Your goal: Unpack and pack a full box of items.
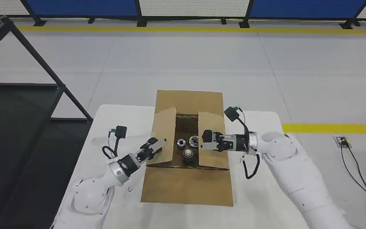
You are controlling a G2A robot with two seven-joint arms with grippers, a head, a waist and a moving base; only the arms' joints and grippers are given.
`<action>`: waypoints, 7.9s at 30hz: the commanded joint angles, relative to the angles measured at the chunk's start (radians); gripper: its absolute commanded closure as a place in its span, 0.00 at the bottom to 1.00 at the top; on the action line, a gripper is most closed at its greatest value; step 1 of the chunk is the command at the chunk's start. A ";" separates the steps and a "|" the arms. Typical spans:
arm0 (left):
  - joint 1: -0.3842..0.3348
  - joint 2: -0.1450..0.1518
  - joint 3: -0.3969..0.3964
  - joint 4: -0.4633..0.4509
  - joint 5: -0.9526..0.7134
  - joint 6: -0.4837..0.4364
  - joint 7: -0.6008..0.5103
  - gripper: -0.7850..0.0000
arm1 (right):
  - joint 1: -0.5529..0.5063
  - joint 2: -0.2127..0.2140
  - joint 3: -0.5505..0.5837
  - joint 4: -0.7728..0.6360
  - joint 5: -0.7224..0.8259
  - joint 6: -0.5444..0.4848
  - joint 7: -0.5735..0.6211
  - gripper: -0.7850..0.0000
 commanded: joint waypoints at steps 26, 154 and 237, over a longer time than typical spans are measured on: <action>-0.069 -0.004 0.131 0.116 0.007 -0.007 0.000 0.00 | 0.093 -0.009 -0.178 0.136 -0.119 -0.095 -0.101 0.00; 0.256 0.140 -0.075 -0.030 -0.254 -0.202 -0.370 0.00 | 0.373 -0.153 -0.135 0.805 -0.085 -0.107 -0.673 0.00; 0.234 0.158 -0.073 -0.188 -0.234 -0.199 -0.090 0.00 | 0.202 -0.050 0.046 0.345 -0.080 -0.022 -0.308 0.00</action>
